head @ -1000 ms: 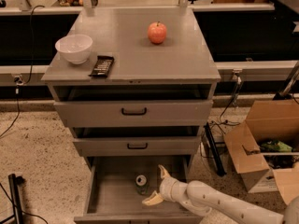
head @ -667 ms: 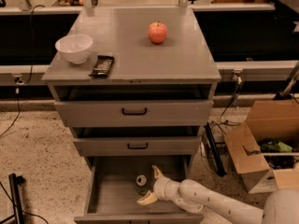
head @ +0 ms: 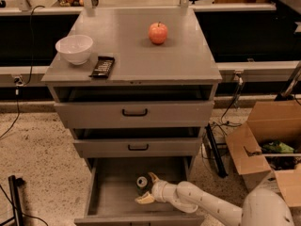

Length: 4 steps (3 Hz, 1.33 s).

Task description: Pick green can from bottom drawer and place on counter

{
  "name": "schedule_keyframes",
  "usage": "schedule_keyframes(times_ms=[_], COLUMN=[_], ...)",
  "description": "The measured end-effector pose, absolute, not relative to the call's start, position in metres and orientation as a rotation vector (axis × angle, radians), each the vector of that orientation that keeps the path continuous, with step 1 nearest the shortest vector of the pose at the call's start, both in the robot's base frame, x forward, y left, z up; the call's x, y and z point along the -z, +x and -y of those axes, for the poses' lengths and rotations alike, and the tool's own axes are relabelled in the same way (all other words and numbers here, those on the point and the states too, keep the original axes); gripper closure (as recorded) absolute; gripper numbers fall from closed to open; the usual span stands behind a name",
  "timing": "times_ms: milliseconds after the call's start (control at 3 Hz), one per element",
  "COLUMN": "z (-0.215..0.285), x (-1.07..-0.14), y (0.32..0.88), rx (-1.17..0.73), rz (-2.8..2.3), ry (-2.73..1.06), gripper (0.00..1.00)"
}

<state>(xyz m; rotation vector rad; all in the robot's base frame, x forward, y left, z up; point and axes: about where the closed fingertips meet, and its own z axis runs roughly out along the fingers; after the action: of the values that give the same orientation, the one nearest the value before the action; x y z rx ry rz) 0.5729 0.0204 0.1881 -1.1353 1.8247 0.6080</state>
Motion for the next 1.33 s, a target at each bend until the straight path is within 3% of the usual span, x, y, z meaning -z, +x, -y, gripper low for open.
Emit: schedule_keyframes(times_ms=[1000, 1333], z=[-0.036, -0.02], x=[-0.185, -0.233], y=[0.586, 0.595], rx=[-0.818, -0.791], rz=[-1.707, -1.552], ry=[-1.017, -1.02], gripper=[0.85, 1.0])
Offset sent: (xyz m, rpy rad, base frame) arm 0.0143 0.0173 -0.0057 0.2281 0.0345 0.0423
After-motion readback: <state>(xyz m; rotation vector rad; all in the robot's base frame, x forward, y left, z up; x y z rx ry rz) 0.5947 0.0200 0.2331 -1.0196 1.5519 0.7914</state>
